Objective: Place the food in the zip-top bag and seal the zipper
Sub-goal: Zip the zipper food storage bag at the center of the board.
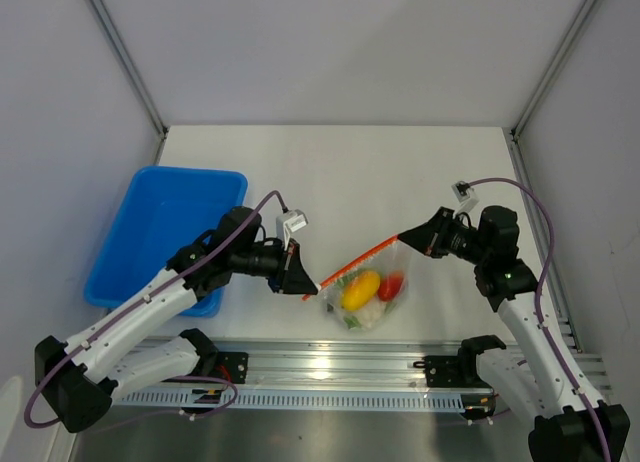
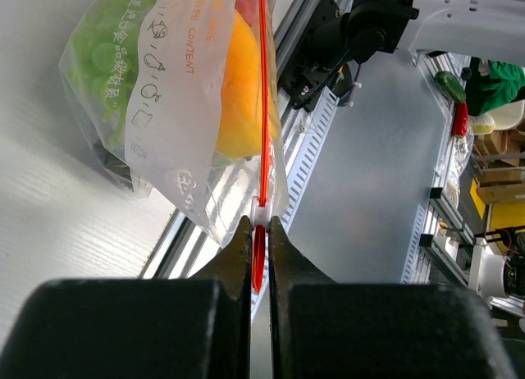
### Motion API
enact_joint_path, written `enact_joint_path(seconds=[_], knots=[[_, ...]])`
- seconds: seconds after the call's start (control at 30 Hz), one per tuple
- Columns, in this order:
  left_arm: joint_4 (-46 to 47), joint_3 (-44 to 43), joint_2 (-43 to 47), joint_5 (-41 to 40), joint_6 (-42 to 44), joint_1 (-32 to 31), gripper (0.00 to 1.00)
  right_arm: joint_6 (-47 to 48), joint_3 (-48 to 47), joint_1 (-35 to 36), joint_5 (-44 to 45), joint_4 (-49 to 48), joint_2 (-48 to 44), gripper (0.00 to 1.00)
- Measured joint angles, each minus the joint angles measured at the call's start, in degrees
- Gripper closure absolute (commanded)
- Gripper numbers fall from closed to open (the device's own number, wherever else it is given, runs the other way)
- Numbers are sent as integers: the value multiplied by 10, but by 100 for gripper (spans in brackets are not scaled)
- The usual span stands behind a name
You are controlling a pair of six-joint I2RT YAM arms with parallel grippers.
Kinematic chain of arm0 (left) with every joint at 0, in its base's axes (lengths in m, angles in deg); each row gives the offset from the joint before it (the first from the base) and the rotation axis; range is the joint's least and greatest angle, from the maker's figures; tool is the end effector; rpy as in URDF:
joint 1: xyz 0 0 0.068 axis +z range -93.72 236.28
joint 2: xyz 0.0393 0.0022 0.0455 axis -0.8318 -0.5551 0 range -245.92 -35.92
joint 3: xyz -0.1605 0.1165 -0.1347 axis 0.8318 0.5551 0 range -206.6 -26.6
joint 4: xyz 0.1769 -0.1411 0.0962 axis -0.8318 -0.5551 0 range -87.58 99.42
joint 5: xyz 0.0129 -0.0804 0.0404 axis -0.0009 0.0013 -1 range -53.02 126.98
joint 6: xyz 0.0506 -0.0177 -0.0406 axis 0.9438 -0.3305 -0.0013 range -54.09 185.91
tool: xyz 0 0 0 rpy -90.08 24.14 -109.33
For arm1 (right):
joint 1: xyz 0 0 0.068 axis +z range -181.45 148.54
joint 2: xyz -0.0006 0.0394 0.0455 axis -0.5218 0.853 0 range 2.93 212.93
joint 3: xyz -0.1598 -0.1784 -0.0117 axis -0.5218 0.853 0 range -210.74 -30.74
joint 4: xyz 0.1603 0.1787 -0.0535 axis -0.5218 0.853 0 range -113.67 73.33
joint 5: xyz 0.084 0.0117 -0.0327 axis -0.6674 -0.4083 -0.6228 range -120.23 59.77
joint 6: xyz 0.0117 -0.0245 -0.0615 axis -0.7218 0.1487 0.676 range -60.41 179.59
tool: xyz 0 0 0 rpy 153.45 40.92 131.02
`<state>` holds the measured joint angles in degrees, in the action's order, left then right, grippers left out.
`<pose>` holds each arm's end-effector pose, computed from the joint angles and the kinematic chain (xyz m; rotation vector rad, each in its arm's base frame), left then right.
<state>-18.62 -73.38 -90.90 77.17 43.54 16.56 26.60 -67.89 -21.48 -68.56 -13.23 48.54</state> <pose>0.1436 -0.1643 0.2605 0.7800 2.2422 -1.3419 0.1951 0.0682 0.2658 -0.0847 1.9892 1.1306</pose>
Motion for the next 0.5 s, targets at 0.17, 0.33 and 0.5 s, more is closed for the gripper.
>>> enact_joint_path(seconds=[0.17,0.33,0.5], knots=[[-13,1,15,-11,2,1,99,0,0,-4,7,5,-3,100],[-26,4,19,-11,5,2,99,0,0,-8,12,5,-5,100],[-28,12,19,-13,5,3,99,0,0,-9,16,9,-5,100]])
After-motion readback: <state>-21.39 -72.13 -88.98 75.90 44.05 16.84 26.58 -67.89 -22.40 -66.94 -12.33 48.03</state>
